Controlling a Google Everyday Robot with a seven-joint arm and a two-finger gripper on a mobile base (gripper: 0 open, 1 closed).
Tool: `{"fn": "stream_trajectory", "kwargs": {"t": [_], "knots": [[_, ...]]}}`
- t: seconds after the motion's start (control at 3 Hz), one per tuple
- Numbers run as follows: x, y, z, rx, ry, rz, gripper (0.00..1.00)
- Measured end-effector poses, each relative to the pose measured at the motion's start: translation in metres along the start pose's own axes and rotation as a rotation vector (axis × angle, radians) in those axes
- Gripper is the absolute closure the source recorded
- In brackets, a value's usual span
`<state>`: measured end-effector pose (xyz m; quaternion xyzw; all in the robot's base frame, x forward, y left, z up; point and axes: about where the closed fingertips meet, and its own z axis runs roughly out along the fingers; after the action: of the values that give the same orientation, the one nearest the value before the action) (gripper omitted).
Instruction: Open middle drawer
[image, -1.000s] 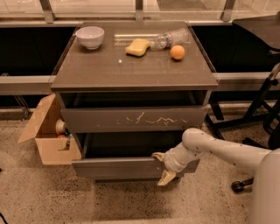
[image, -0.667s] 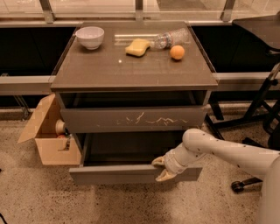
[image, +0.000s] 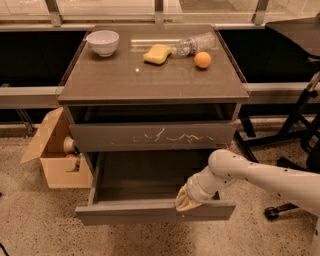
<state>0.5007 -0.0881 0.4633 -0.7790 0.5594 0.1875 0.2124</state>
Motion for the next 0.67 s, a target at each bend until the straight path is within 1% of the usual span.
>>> {"fn": "stream_trajectory", "kwargs": {"t": [0.33,0.67], "knots": [[-0.0006,0.0019,0.0001,0.000,0.000,0.000,0.86],[-0.0006,0.0019,0.0001,0.000,0.000,0.000,0.63]]}}
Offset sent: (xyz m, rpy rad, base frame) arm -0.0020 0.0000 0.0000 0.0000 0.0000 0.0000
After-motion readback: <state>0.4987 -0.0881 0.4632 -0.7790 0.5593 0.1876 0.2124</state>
